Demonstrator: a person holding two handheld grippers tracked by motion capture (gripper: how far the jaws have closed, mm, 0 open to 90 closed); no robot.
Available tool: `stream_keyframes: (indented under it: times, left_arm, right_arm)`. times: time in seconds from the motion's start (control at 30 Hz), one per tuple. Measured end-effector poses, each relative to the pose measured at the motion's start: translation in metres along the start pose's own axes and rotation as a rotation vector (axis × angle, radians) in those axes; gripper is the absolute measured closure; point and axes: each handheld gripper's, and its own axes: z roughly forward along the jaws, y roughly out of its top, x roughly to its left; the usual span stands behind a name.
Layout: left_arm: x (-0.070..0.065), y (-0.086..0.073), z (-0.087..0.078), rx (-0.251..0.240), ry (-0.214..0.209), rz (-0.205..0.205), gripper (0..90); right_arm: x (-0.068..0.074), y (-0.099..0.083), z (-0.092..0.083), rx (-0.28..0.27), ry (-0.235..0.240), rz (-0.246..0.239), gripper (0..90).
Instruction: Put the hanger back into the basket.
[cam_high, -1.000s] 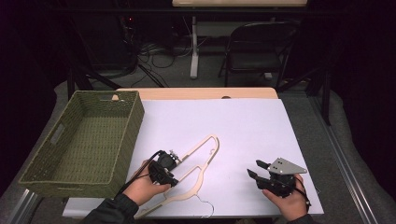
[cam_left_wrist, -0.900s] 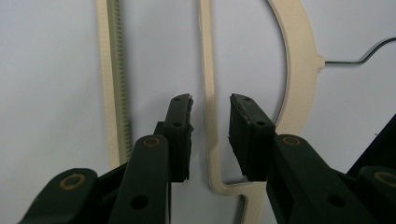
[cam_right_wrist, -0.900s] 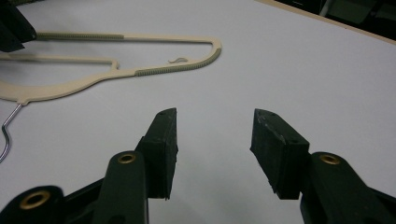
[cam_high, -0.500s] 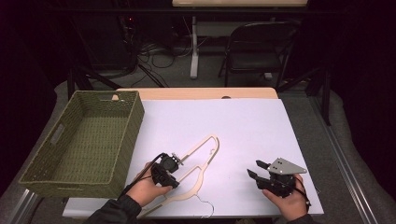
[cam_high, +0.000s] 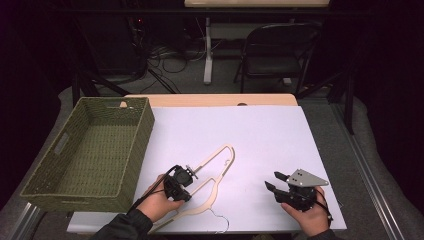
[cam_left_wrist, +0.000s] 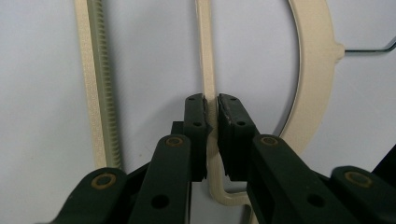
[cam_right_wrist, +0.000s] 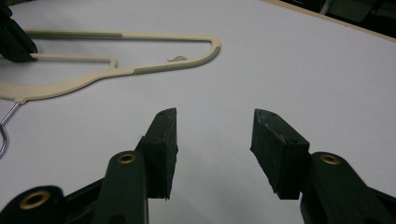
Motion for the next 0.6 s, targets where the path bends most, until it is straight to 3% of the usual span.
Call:
stream_keyframes:
  times: [0.3, 0.43, 0.47, 0.57, 0.6]
  left_arm:
    - [0.0012, 0.0005, -0.0011, 0.000, -0.010, -0.004, 83.6]
    - [0.0020, 0.0005, -0.0034, -0.004, -0.036, -0.020, 84.3]
    - [0.0021, 0.0006, -0.0036, -0.006, -0.042, -0.026, 84.3]
    - [0.0030, 0.0009, -0.0045, -0.012, -0.046, -0.035, 84.7]
    - [0.0038, 0.0015, -0.0056, -0.017, -0.047, -0.034, 84.7]
  right_arm:
    - [0.0004, 0.0007, -0.0001, 0.021, 0.003, -0.004, 50.3]
    - [0.0013, 0.0009, 0.0024, -0.001, 0.009, -0.008, 50.3]
    - [0.0016, 0.0019, 0.0008, 0.022, 0.011, -0.013, 50.3]
    - [0.0036, 0.0021, 0.0033, -0.009, 0.025, -0.022, 50.5]
    - [0.0071, 0.0035, 0.0054, -0.009, 0.050, -0.048, 50.7]
